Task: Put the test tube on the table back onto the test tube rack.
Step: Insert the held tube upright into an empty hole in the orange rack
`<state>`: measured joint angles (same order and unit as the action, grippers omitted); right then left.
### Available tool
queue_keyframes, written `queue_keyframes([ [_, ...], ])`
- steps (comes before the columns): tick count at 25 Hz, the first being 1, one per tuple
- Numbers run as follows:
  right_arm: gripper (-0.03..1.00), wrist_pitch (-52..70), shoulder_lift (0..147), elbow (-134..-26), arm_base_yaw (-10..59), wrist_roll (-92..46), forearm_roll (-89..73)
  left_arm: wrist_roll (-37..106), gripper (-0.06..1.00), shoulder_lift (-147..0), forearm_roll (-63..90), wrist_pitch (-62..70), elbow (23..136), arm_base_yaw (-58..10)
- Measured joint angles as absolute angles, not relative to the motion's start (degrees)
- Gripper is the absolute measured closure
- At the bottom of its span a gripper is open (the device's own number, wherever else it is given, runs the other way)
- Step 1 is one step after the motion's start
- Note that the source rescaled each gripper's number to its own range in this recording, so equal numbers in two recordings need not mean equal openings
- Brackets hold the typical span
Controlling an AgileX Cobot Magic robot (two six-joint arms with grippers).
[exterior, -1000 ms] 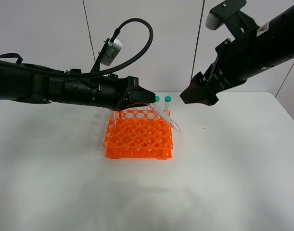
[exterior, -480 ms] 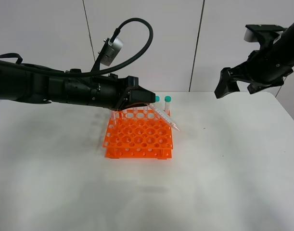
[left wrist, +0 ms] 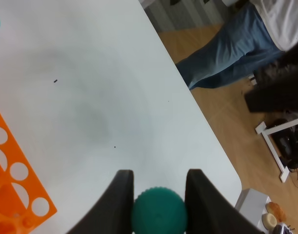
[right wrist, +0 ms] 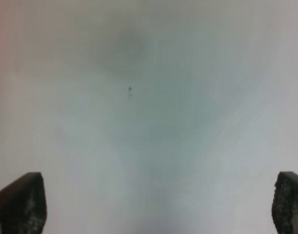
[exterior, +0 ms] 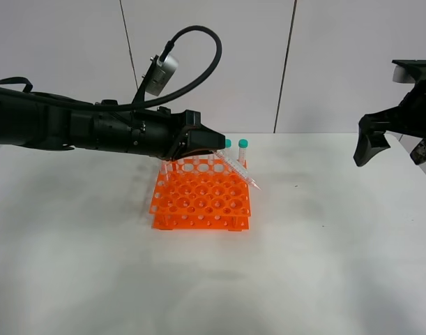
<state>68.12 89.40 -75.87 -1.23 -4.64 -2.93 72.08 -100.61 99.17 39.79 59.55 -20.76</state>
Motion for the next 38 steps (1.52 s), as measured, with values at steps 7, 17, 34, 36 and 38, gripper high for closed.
queue_keyframes([
  [7, -0.03, 69.34, 78.72, -68.66, -1.25, -3.98, -0.40, 72.03, 0.94, -100.61, 99.17, 39.79, 59.55, -20.76],
  [17, -0.03, 63.75, 43.60, -39.60, -1.17, -3.36, 1.07, 72.03, 0.94, -100.61, 99.17, 39.79, 59.55, -20.76],
  [34, -0.03, 59.02, 0.61, -28.23, -1.17, -3.36, 0.44, 71.88, 0.94, -100.61, 99.17, 40.04, 59.55, -20.76],
  [36, -0.03, 59.02, -0.21, -28.23, -1.17, -3.36, 0.44, 71.88, 0.94, -100.61, 99.17, 40.04, 59.55, -20.76],
  [38, -0.03, 59.08, -0.28, -28.09, -1.17, -3.36, 0.44, 71.88, 0.94, -100.61, 99.17, 40.04, 59.55, -20.76],
])
